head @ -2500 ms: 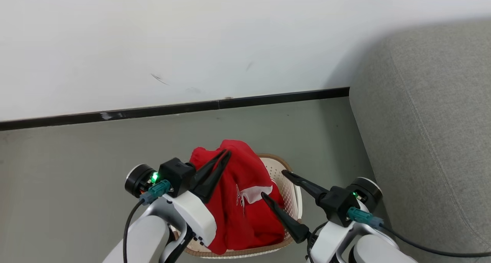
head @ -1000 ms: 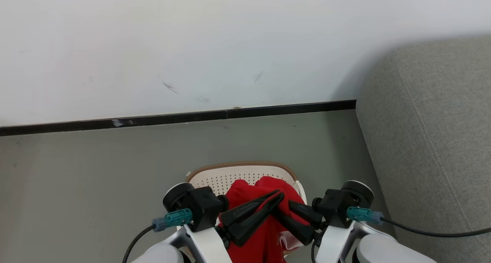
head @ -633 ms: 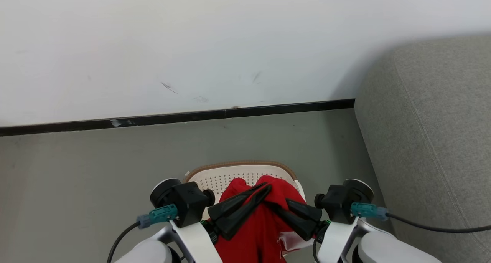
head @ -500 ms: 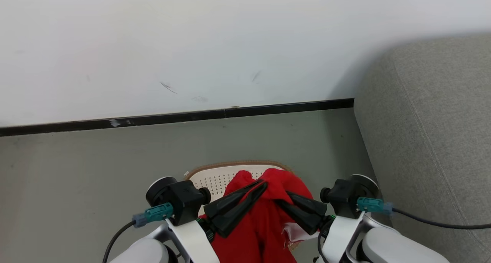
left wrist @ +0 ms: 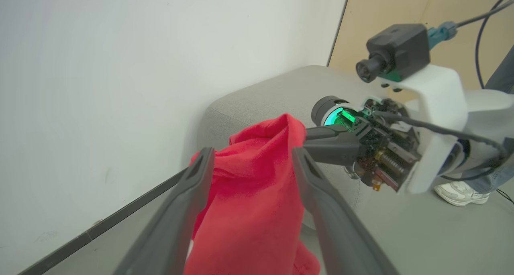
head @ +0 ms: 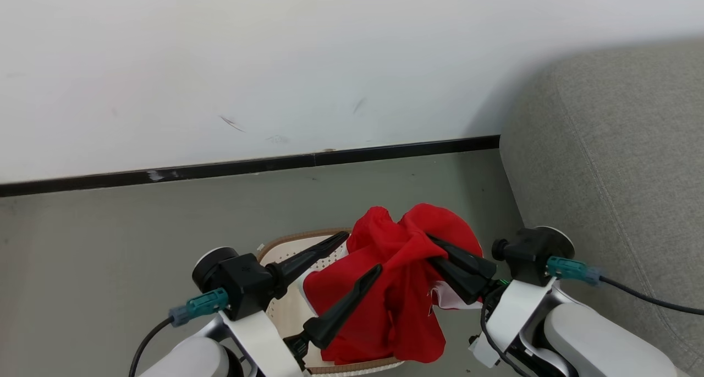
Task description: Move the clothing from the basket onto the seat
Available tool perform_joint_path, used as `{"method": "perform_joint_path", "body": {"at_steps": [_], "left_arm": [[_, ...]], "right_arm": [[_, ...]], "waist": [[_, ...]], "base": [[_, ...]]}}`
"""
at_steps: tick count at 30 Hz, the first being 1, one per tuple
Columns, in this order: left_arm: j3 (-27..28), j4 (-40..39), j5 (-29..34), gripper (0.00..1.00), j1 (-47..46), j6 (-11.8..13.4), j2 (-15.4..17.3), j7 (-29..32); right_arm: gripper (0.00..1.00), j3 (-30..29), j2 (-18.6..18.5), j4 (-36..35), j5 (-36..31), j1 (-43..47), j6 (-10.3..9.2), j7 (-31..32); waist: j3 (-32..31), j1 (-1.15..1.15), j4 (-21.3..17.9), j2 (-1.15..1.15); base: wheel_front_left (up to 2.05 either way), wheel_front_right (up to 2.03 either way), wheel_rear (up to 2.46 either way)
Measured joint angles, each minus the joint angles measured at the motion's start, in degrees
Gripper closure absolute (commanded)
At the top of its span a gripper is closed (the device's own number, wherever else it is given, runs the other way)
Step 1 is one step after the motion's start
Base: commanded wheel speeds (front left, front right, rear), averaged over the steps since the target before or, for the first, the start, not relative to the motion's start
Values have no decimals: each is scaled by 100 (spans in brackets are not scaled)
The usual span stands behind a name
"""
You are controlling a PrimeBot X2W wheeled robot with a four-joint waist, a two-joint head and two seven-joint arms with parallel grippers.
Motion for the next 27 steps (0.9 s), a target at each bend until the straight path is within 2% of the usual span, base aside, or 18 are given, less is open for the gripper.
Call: {"method": "perform_joint_path", "body": {"at_steps": [15,27], "left_arm": [[14,137,145,0,80,25,-65,-393],[-10,232,153,0,158,25,-162,-579]], "right_arm": [[100,-948,-152,-112,-113,416,0,0],[100,-1445,-170,-221,-224,773,0,0]], "waist": [[32,0,-315,0],[59,0,-692,0]], "base": [[0,0,0],[0,0,0]]}}
